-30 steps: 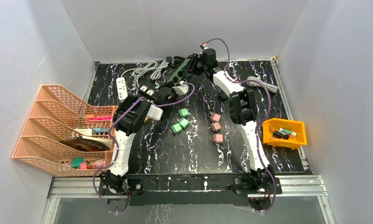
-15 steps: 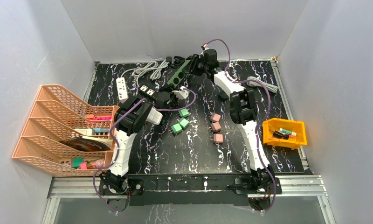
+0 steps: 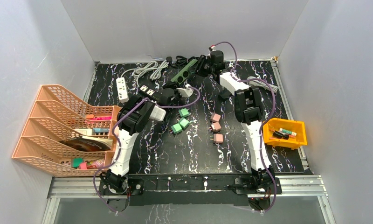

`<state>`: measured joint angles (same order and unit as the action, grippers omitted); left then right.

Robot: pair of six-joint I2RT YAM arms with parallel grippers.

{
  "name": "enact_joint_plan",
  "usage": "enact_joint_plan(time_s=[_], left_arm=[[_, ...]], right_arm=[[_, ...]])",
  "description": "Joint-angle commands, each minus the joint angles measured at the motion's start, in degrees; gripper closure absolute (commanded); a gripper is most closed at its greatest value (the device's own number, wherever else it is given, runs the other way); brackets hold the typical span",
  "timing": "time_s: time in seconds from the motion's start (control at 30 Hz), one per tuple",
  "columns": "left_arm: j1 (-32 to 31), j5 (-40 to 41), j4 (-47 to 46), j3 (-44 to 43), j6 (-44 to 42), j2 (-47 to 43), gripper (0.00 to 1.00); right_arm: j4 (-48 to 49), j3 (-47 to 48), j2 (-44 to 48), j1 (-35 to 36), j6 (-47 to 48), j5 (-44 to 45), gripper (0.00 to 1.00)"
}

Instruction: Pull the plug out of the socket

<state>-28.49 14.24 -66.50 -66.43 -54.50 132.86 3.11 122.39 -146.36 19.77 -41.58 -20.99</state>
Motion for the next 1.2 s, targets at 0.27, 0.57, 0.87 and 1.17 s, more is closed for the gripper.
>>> enact_joint_plan(time_s=[0.27,0.57,0.87,1.17], left_arm=[[1.2,10.3,26.8,-20.1,3.0,6.5,1.00],[1.8,12.2,37.4,-27.2,5.0,10.9,1.00],[2.1,13.4,44.0,-31.4,6.6,12.6,1.00],[2.1,13.7,45.4,-31.1,7.5,12.6,1.00]], right_arm=[[-7.0,-8.3,10.9,0.6,8.6,-2.9,1.00],[-17.7,-6.7,15.0,2.1,18.7,13.4,1.00],[-22.5,-5.8,15.8,2.4,21.1,20.5,1.00],[-19.5,-9.4,17.8,-0.3,16.6,11.7,1.00]])
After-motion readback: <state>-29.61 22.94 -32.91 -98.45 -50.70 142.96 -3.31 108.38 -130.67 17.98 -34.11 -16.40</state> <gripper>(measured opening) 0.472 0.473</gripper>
